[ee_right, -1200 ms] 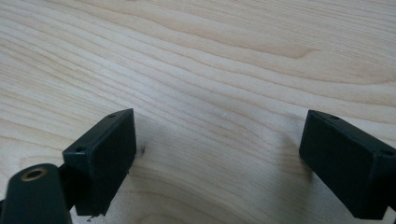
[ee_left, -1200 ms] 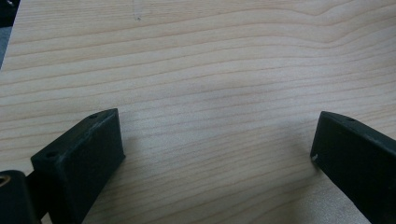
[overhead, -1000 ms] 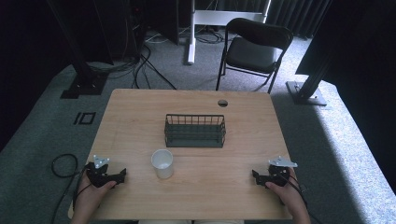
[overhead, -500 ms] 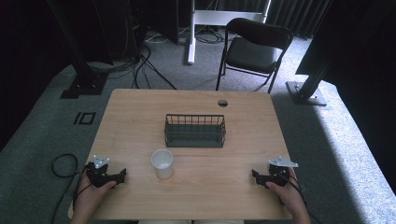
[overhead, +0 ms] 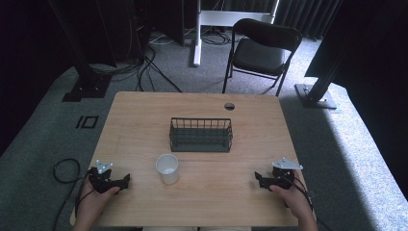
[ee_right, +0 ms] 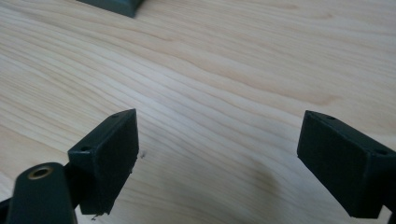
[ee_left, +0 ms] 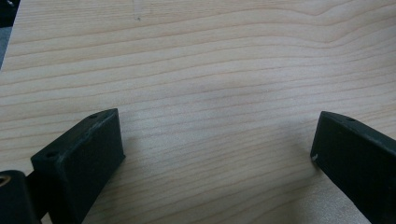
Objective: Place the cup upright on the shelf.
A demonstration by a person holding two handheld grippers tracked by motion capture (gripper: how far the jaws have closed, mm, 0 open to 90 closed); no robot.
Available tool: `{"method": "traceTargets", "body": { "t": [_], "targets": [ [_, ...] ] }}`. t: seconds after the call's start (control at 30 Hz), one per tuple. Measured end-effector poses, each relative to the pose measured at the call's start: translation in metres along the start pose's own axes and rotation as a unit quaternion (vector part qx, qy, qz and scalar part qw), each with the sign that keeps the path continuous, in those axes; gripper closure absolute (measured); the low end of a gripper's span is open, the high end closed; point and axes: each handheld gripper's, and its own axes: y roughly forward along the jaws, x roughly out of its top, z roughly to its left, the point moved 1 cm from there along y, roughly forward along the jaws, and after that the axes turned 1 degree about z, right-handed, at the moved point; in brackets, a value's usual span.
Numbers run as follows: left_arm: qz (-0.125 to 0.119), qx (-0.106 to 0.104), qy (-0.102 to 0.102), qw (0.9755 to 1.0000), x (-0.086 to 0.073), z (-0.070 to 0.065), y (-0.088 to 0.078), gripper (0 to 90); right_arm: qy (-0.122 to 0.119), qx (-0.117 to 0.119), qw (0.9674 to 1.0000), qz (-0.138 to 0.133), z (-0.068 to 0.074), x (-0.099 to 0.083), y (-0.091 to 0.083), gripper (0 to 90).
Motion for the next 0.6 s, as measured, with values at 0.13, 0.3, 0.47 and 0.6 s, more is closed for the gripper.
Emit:
{"method": "traceTargets", "body": {
  "t": [0.13,0.3,0.47,0.6],
  "targets": [
    [0.0,0.0,0.0,1.0,0.0,0.0,0.0,2.7,-0.007,0.014,0.9999,0.001,0.007,0.004,0.004,12.5],
    [0.0,0.0,0.0,1.0,0.0,0.0,0.0,2.8,-0.012,0.03,0.9995,-0.003,0.016,0.01,0.007,12.5],
    [0.0,0.0,0.0,1.0,0.0,0.0,0.0,2.8,-0.025,0.05,0.9984,-0.011,0.027,0.018,0.009,12.5],
    [0.0,0.0,0.0,1.0,0.0,0.0,0.0,2.7,-0.031,0.062,0.9975,-0.014,0.035,0.023,0.011,12.5]
  ]
}}
